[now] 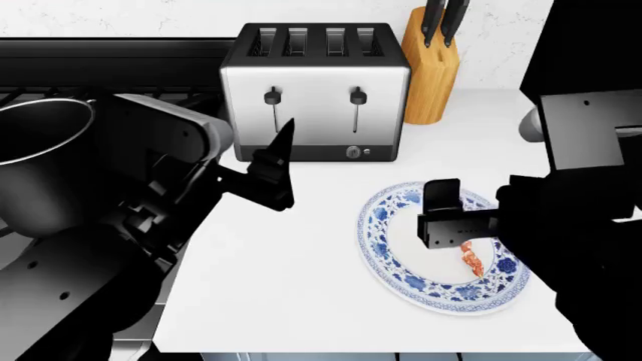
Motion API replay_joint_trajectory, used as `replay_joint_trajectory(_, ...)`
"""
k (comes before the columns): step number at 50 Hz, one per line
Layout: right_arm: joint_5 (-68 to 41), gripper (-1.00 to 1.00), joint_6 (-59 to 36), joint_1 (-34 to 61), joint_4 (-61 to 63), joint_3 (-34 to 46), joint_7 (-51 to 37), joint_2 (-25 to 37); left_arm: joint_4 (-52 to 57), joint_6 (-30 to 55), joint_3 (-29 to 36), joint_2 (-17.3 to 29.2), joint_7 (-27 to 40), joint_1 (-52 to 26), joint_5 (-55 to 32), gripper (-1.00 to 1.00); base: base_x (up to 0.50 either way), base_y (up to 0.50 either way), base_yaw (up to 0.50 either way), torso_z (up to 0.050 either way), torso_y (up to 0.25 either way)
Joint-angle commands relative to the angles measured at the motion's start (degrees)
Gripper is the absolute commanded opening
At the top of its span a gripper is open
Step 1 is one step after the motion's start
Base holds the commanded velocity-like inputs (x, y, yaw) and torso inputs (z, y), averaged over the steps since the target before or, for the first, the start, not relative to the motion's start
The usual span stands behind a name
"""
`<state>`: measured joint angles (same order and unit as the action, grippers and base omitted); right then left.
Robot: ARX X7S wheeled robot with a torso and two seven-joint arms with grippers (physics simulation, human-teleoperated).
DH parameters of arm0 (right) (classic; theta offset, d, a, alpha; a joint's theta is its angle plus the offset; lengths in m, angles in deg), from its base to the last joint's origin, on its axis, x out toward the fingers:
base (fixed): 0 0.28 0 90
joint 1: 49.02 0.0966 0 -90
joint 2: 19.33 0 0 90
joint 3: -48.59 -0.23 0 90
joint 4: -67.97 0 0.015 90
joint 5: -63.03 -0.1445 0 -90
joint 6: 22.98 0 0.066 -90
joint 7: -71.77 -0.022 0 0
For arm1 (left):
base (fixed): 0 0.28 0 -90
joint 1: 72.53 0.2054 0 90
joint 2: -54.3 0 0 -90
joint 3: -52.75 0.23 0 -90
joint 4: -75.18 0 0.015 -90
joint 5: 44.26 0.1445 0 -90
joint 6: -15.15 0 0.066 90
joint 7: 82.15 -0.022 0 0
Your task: Frozen meat rests on a plate on the counter. Retrieve the meat and place it in a pot on a burner. Then turn the burner on.
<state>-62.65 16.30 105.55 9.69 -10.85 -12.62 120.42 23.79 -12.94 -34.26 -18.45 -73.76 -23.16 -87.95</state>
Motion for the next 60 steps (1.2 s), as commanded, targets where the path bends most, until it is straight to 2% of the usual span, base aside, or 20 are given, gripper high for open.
replay_joint_trajectory(1,2.85,1.0,2.82,-3.47,-0.85,1.43,2.47,1.61,-2.32,-2.25,1.79,0.46,-0.97,0.28,1.69,1.0,0.0,0.0,0.0,0.0,0.0)
replay_joint_trajectory(27,8.95,1.0,-1.86,-5.49,-5.98,3.99,10.37,2.56,-2.83,-3.23,1.29,1.3,-1.06,0.38,0.3,1.0,0.0,0.0,0.0,0.0,0.0)
replay_joint_trajectory(60,17.54,1.0,-0.53,-12.52,-10.73,4.03,22.05,2.94,-3.46,-4.7,1.79,2.09,-0.61,-0.17,-0.3,1.0,0.0,0.0,0.0,0.0,0.0)
